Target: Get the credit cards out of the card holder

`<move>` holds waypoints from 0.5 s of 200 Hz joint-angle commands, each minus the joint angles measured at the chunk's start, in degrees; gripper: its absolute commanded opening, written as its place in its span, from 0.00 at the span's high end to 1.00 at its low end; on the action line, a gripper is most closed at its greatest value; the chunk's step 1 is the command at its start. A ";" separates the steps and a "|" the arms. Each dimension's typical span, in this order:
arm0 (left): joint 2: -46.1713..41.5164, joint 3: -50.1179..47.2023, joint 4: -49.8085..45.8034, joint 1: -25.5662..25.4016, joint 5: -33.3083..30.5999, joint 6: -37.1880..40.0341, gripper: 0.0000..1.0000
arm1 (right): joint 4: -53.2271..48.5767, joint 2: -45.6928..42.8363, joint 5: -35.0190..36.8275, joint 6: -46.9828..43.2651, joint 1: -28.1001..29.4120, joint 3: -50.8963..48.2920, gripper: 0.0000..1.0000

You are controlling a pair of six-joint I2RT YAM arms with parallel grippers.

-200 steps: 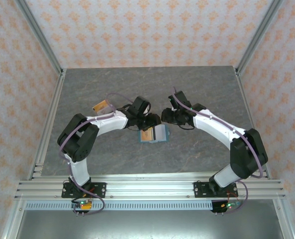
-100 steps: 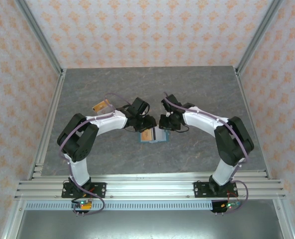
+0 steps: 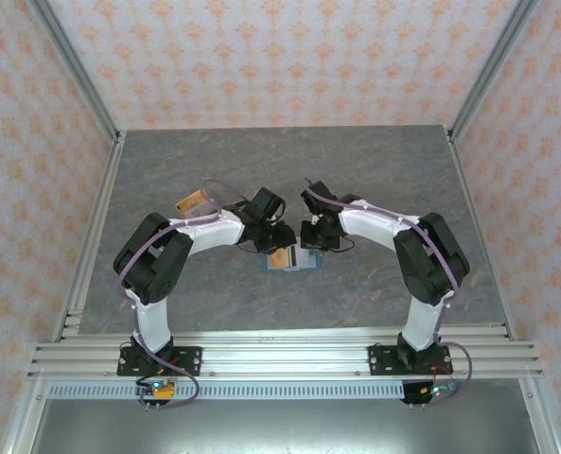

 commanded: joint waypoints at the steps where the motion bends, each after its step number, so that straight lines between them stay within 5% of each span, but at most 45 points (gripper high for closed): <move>1: 0.87 0.55 0.53 0.13 1.20 -0.13 0.73 | -2.31 1.33 2.08 -0.91 0.15 1.88 0.78; 100: 2.17 -0.33 6.49 1.05 6.89 -2.16 0.75 | -3.71 4.42 3.32 -1.27 0.15 2.08 0.83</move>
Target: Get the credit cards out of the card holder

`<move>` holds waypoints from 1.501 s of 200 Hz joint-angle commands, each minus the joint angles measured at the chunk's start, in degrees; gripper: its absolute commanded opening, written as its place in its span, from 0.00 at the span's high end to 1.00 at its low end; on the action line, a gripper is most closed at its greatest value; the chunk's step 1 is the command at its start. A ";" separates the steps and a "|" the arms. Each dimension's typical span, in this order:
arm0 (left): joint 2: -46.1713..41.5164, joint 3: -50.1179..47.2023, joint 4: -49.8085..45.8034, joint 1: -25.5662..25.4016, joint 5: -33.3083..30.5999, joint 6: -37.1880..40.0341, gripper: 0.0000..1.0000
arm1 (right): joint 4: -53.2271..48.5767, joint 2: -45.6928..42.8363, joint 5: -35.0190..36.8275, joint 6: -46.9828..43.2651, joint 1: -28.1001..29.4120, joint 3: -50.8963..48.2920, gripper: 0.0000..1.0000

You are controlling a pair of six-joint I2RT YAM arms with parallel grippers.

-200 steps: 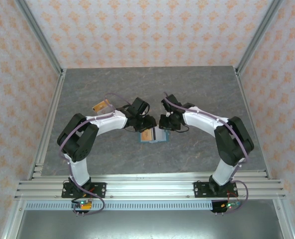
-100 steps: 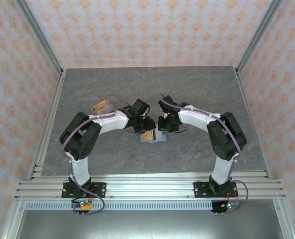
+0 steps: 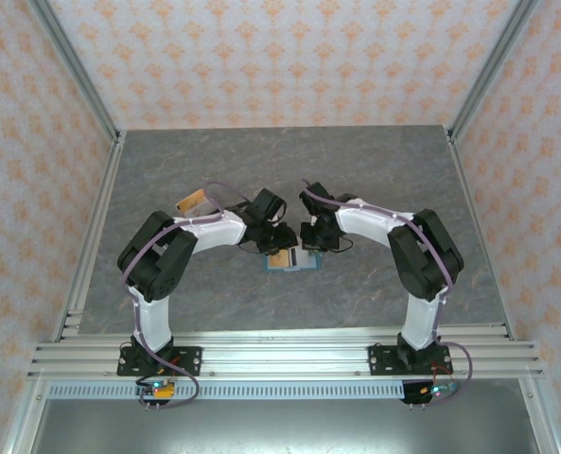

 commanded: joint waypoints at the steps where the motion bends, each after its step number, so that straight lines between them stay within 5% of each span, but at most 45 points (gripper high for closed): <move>1: 0.53 -0.49 4.51 0.97 4.09 -1.97 0.75 | -2.47 2.02 2.59 -0.73 0.15 0.77 0.83; 133: -2.57 -5.00 11.70 3.06 8.70 -2.07 1.00 | -3.21 2.40 3.67 -0.46 0.06 0.77 0.83; 232: -11.15 -10.24 3.76 7.48 6.00 6.18 1.00 | 2.78 -2.66 -3.02 -0.37 -1.33 -1.94 0.81; 259: -14.19 -9.93 -0.14 7.99 4.19 9.30 1.00 | 5.99 -7.26 -6.27 0.27 -2.47 -2.47 0.70; 300: -18.87 -9.68 -4.27 8.68 2.79 13.15 1.00 | 9.48 -12.85 -12.51 1.19 -3.73 -2.98 0.30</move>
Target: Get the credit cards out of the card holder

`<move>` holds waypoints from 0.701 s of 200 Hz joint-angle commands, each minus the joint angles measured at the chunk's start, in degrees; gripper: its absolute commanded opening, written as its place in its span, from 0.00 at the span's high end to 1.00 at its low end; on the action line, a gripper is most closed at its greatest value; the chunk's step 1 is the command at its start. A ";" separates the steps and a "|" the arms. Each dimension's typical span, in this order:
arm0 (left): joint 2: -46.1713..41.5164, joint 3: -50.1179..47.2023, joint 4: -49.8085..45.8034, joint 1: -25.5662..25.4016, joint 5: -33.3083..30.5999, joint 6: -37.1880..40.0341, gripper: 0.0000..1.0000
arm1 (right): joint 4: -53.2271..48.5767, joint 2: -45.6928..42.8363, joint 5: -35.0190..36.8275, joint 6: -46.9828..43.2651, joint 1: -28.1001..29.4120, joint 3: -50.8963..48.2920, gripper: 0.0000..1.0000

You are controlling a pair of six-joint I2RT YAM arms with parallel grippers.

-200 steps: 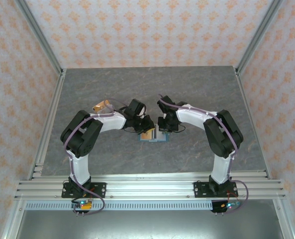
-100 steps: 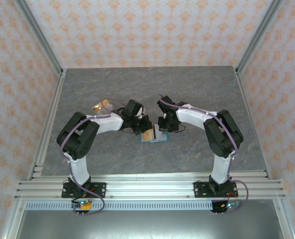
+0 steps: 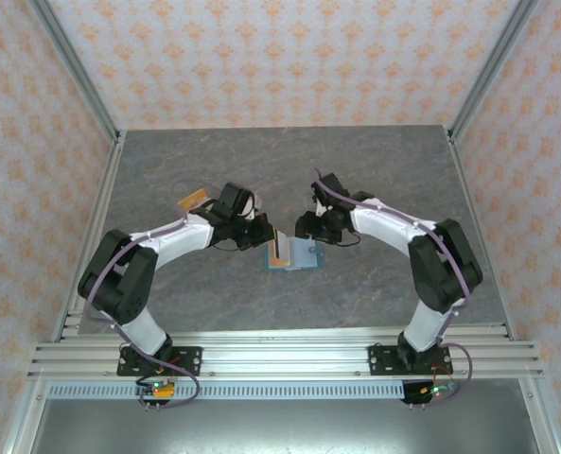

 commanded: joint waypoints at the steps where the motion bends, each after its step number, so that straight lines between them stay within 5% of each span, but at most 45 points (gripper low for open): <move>1: -3.44 0.05 -4.42 0.86 -1.86 3.94 1.00 | 3.62 -3.88 -5.20 0.74 -0.80 -0.44 0.30; 78: -8.20 0.09 9.39 3.70 10.75 -0.74 1.00 | 25.19 -3.67 -30.18 13.64 -6.40 -4.87 0.18; 140: -7.68 -0.38 21.20 5.90 17.43 -6.53 1.00 | 30.83 -2.66 -36.00 17.57 -7.06 -2.83 0.34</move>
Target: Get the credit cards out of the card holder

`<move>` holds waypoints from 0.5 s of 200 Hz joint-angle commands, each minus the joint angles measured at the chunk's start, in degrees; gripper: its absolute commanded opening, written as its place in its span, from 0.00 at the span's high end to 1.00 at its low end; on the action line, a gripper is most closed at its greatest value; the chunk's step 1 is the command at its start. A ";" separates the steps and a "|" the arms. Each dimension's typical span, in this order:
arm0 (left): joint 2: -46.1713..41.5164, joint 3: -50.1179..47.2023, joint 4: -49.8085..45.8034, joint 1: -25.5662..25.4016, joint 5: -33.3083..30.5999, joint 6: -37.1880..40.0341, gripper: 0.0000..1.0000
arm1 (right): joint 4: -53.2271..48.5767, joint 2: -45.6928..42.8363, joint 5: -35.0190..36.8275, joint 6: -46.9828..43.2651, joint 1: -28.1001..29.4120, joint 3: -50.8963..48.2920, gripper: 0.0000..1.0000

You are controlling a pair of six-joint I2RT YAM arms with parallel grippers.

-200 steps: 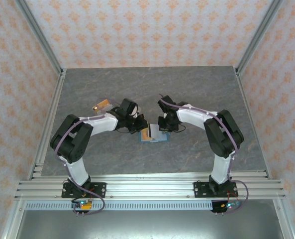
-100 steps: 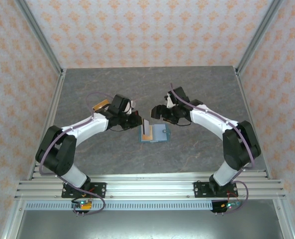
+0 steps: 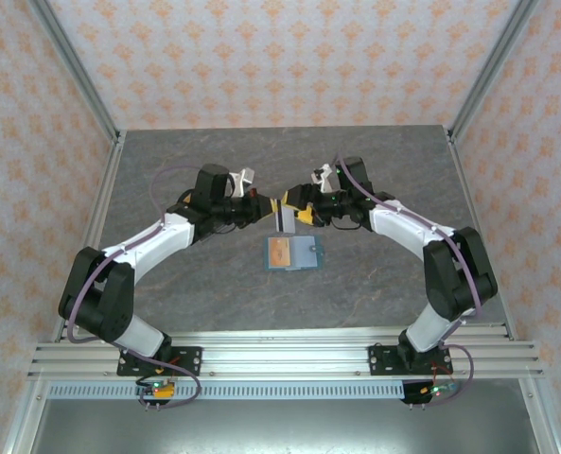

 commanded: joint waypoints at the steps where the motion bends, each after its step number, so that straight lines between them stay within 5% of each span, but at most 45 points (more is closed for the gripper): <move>1: -0.66 -0.37 7.14 0.79 4.09 -2.48 1.00 | 4.33 0.50 -3.98 2.00 -0.40 1.72 0.34; 28: 0.04 -0.92 9.94 1.35 4.75 -4.28 1.00 | 7.71 -0.02 -5.51 4.43 -0.66 1.29 0.43; 59: -0.24 -1.01 9.49 1.68 3.56 -5.22 1.00 | 9.89 -0.91 -5.76 6.67 -0.89 0.49 0.65; 100: -2.39 -1.01 8.07 1.97 2.07 -5.05 1.00 | 17.81 -2.47 -5.08 13.14 -2.23 -2.67 0.78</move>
